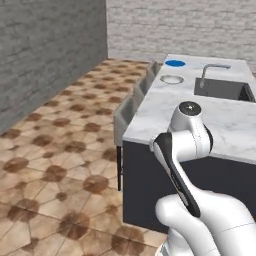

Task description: Take the chicken drumsticks from the pan and place one on each plate on the dining counter.

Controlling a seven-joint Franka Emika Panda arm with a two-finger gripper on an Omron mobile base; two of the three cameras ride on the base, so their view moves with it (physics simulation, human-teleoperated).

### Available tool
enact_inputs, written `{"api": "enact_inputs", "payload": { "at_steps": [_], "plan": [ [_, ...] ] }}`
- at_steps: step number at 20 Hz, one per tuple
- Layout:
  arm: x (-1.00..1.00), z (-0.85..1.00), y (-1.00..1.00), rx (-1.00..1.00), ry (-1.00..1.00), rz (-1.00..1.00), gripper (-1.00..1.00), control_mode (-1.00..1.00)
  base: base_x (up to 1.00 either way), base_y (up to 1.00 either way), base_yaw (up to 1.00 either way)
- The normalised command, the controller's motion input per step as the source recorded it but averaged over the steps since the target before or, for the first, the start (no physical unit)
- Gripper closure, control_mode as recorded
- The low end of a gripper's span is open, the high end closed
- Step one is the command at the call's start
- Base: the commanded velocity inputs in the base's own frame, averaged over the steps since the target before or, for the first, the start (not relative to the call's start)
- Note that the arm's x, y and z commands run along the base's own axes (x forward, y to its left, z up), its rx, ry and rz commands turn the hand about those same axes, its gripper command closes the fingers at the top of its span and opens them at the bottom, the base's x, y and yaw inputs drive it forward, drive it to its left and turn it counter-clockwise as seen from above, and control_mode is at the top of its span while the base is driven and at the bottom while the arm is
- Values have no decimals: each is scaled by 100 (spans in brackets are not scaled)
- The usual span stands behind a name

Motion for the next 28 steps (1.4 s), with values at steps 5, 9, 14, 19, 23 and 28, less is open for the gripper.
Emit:
{"api": "enact_inputs", "payload": {
  "at_steps": [5, 9, 14, 19, 23, 28],
  "plan": [
    [0, 0, 0, 0, 0, 0, 100, 100, 34, 87, -40],
    [0, 0, 0, 0, 0, 0, 100, 100, 27, 86, -43],
    [0, 0, 0, 0, 0, 0, 100, 100, 26, 86, -43],
    [0, 0, 0, 0, 0, 0, 100, 100, 25, 88, -41],
    [0, 0, 0, 0, 0, 0, 100, 100, 25, 88, -41],
    [0, 0, 0, 0, 0, 0, 100, 100, 25, 88, -41]
  ]
}}
